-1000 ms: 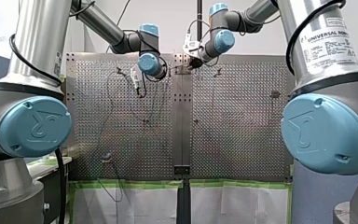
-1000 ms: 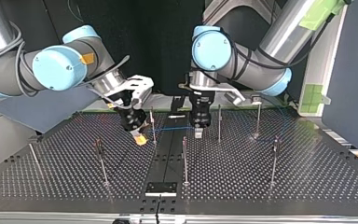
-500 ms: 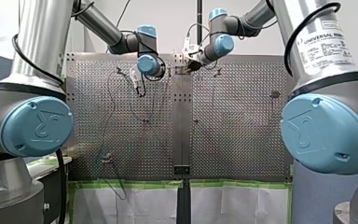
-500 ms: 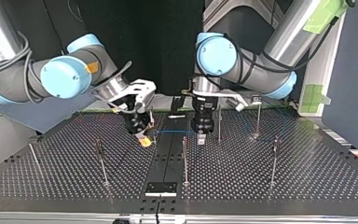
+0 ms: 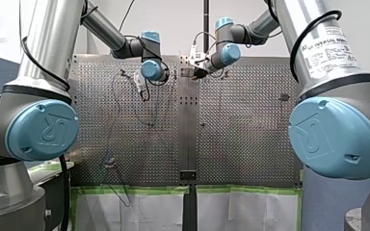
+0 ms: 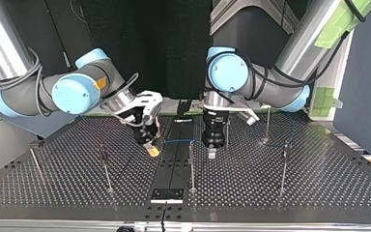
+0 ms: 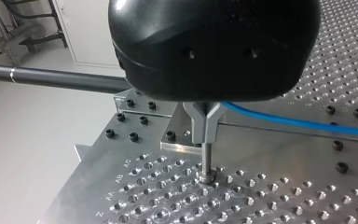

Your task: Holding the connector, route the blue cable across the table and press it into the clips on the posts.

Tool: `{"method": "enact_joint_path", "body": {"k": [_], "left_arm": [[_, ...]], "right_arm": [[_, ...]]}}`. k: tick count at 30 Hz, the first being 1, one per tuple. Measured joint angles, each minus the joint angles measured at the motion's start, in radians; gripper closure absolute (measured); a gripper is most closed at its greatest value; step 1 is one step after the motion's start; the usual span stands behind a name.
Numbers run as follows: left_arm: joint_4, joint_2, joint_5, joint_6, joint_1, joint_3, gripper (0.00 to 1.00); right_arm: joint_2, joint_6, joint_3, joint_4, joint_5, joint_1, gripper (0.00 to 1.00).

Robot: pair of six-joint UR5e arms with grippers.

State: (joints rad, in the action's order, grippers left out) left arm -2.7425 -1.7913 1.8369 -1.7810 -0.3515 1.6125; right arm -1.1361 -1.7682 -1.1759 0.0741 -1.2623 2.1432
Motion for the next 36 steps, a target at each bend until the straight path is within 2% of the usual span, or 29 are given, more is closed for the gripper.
{"method": "enact_joint_path", "body": {"k": [9, 15, 21, 25, 32, 36], "left_arm": [[-0.041, 0.001, -0.004, 0.01, -0.008, -0.001, 1.0], [-0.088, 0.006, 0.016, 0.025, -0.021, 0.0, 1.0], [-0.055, 0.006, 0.017, 0.019, -0.013, -0.001, 1.0], [-0.026, 0.007, 0.0, 0.016, -0.007, -0.003, 1.0], [-0.019, 0.003, -0.021, 0.014, 0.004, -0.024, 1.0], [-0.021, -0.018, -0.033, 0.012, 0.013, -0.033, 1.0]], "right_arm": [[0.0, 0.005, 0.01, 0.005, 0.002, 0.004, 1.0], [-0.005, 0.008, 0.011, 0.006, 0.001, 0.005, 1.0], [-0.006, 0.008, 0.013, 0.003, 0.003, 0.0, 1.0], [-0.006, 0.01, 0.02, 0.002, 0.01, -0.002, 1.0], [-0.005, 0.006, 0.04, 0.001, 0.015, -0.004, 1.0], [-0.002, 0.001, 0.043, 0.0, 0.015, -0.01, 1.0]]}}
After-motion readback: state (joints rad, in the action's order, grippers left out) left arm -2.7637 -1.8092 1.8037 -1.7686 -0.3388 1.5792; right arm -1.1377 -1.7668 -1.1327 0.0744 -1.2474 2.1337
